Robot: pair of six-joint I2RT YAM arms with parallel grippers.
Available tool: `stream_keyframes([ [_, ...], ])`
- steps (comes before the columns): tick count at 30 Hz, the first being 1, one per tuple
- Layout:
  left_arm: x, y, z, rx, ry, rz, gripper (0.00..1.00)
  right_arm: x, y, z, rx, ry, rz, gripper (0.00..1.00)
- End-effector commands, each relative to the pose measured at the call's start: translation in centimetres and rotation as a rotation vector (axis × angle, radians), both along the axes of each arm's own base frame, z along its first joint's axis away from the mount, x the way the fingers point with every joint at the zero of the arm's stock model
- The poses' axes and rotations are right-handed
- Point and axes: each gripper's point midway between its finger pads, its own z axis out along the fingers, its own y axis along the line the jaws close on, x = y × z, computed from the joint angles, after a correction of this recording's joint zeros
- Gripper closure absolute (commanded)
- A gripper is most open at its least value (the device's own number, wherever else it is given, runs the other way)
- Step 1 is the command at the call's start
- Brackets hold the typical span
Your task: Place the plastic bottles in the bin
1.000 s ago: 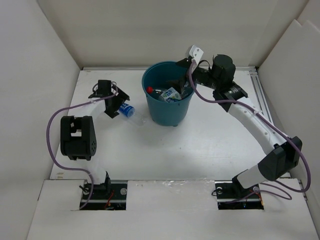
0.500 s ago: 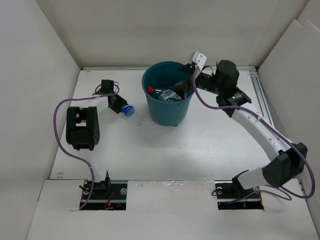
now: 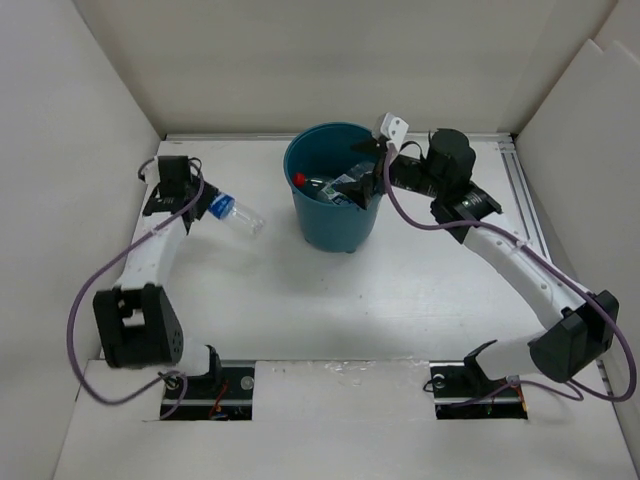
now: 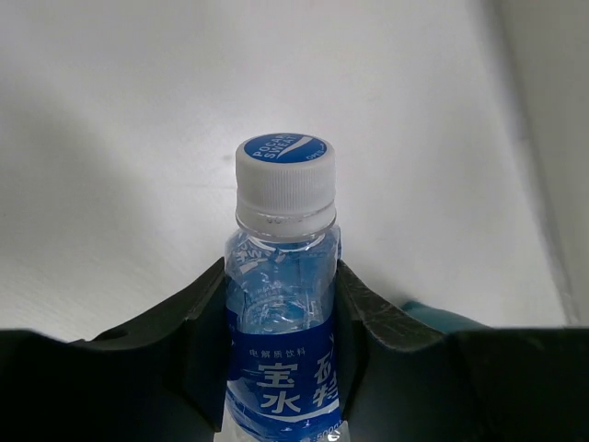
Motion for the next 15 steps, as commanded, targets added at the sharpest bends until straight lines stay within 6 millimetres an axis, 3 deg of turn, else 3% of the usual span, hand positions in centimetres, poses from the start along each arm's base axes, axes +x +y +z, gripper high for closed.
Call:
stream_keyframes([
  [1,0.5,-1.1,12.0,0.125,-0.339,-0.070,1.00,-3.3,0.7,5.1,0.075,-0.143,0.051,0.00],
  [4,-0.1,-1.8,19.1,0.203,-0.498,-0.137,1.00,-5.1,2.0,7.0,0.114,-0.180,0.091,0.00],
  [7,-1.0,-2.8,23.8,0.239,-0.630,-0.213,1.00,-7.0,3.9,8.1,0.137,-0.198,0.148,0.00],
  [8,-2.1,-3.0,25.9,0.279,-0.692,-0.245,1.00,-6.9,4.5,7.8,0.141,-0.185,0.149,0.00],
  [10,-3.5,-4.5,29.9,0.308,-0.845,-0.334,1.00,-7.7,5.6,9.1,0.176,-0.189,0.166,0.00],
  [13,-6.8,-6.5,33.9,0.372,-1.033,-0.464,1.00,-7.3,7.4,8.6,0.206,-0.114,0.185,0.00],
  [15,-8.9,-7.6,35.2,0.395,-1.114,-0.528,1.00,-7.2,8.7,9.2,0.252,-0.075,0.219,0.00],
])
